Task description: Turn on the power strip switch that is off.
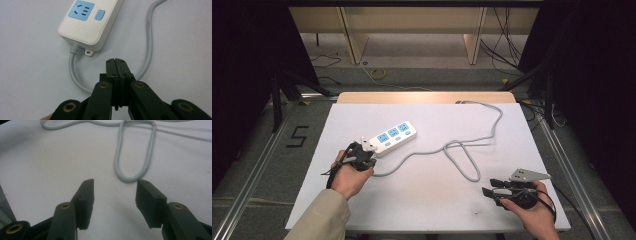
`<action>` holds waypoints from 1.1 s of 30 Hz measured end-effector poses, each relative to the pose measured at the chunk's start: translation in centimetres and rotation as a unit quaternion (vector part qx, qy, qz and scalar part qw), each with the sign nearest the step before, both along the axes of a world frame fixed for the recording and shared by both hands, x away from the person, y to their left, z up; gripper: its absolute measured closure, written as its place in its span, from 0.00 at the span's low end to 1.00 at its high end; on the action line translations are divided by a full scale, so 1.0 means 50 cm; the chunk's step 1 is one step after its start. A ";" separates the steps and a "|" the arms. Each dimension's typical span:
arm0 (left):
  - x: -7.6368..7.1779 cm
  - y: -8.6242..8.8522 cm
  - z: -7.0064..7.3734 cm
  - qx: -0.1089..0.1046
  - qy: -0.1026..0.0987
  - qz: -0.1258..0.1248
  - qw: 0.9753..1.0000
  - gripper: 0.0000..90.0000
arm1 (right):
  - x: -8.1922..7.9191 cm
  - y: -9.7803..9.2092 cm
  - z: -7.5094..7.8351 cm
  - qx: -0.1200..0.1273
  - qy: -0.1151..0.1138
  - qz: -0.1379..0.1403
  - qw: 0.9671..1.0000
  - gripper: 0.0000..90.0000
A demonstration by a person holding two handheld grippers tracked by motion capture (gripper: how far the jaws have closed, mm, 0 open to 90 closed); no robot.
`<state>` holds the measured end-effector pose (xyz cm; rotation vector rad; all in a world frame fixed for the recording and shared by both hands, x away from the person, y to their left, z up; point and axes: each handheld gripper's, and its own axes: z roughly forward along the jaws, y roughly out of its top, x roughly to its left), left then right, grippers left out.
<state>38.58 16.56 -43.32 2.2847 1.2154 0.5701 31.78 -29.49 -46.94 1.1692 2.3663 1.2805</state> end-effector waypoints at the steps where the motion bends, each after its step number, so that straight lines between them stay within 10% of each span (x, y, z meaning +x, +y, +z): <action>1: 0.001 -0.001 0.000 0.000 0.000 0.002 1.000 1.00 | 0.000 0.000 0.000 0.000 0.000 0.000 1.000 0.56; 33: 0.040 -0.038 0.009 0.017 0.004 -0.008 1.000 1.00 | 0.001 0.001 -0.001 -0.001 0.000 0.000 1.000 0.55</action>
